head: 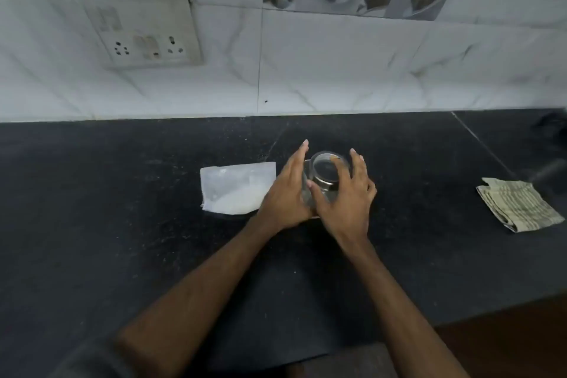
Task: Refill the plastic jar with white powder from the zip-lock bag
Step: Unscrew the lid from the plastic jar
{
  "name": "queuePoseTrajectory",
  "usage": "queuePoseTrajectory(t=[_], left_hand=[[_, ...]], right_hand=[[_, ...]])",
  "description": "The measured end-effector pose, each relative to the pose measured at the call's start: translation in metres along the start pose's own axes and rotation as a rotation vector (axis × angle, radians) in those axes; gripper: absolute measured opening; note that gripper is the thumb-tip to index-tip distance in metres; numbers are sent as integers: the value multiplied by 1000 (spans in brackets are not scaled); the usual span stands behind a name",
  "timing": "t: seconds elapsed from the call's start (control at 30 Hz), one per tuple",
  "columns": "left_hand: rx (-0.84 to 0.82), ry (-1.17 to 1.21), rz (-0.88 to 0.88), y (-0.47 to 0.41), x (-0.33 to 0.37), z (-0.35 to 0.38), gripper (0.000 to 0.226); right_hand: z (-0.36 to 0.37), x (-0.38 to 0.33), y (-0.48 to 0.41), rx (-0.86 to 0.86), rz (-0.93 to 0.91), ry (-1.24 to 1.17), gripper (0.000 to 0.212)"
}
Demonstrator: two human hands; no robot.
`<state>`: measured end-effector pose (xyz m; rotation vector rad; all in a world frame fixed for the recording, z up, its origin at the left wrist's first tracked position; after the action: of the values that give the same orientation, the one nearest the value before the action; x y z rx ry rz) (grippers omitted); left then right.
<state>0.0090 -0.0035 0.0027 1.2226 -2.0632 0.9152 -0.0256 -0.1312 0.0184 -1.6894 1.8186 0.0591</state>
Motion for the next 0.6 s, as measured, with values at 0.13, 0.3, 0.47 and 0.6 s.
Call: queuePoseTrajectory(t=[0.13, 0.3, 0.47, 0.6], left_hand=[[-66, 108, -118, -20, 4, 9, 118], [-25, 204, -168, 3, 2, 3, 113], [41, 241, -240, 45, -4, -12, 120], [134, 230, -315, 71, -6, -29, 117]], right_hand=[[1, 15, -16, -104, 15, -213, 69], [-2, 13, -6, -105, -50, -232, 71], [7, -12, 23, -115, -77, -262, 78], [19, -36, 35, -137, -115, -278, 79]])
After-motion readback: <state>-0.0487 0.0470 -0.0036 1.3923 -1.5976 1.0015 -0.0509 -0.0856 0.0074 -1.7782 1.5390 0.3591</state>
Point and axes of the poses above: each hand's wrist, its own y-axis away from the middle knuckle, its own z-axis out of the palm, x = y × z, the point moved 1 cm from there along -y, towards the middle knuckle, and after that the axes turned 2 degrees about -y, right-handed, at the moved point
